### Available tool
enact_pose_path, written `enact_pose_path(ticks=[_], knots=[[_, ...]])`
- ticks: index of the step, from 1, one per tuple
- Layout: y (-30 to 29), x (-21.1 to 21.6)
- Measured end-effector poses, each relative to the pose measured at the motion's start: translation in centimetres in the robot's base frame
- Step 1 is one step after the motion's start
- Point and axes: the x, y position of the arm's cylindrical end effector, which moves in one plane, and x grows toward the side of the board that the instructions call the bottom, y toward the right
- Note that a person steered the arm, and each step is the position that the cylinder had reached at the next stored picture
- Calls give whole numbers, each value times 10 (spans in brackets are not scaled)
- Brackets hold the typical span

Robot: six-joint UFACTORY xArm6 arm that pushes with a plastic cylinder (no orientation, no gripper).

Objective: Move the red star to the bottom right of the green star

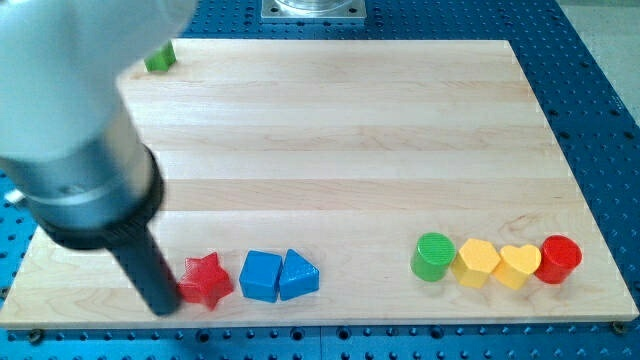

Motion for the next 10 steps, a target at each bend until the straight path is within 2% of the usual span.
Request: enact_pose_path(ticks=[1, 3, 4, 5, 6, 7, 8, 10], knots=[[92, -12], [-8, -105], [6, -64], [69, -34], [80, -115], [72, -174], [85, -166], [53, -244]])
